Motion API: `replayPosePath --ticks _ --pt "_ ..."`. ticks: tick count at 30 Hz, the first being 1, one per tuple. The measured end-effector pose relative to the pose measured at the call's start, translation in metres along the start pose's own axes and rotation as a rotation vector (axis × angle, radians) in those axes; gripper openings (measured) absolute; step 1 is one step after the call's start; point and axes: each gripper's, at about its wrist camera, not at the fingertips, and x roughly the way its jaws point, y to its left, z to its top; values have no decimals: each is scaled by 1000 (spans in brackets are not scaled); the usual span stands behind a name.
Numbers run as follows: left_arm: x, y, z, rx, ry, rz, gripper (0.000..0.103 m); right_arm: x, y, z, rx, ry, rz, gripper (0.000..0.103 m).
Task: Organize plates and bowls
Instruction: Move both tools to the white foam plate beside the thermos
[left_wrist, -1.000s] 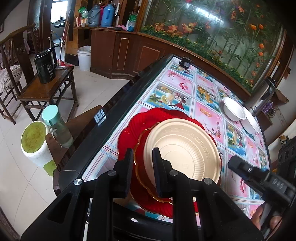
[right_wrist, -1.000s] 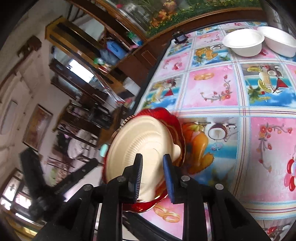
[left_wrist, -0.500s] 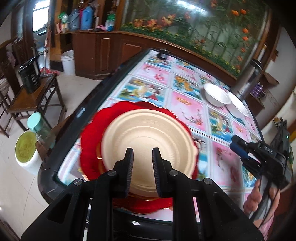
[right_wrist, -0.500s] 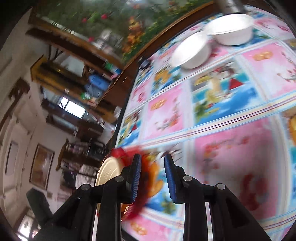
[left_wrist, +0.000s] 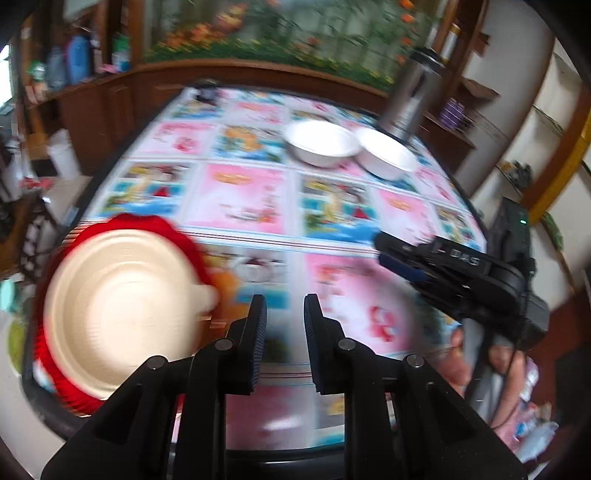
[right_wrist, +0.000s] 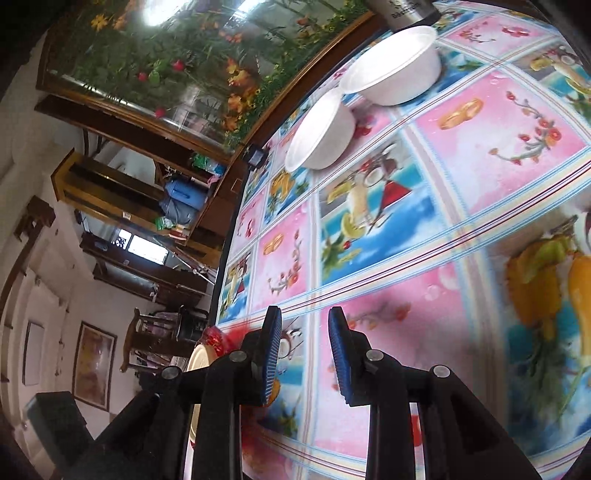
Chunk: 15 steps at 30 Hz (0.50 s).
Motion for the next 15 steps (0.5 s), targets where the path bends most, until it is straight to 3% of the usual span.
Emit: replayPosePath --ticks 6,7,9,10,15 --pt "28 -28 25 4 63 -49 19 -17 -16 22 26 -32 -25 29" --pt "34 -31 32 -2 77 -56 21 -20 -19 27 31 -39 -31 29" --pt "46 -32 42 -18 111 -48 48 -27 -24 40 39 -58 -44 31" --pt "51 -32 48 -29 132 -53 54 -30 -27 45 43 -65 -52 33" --pt "68 -28 79 -26 222 -42 56 -38 -35 79 52 -91 -103 34"
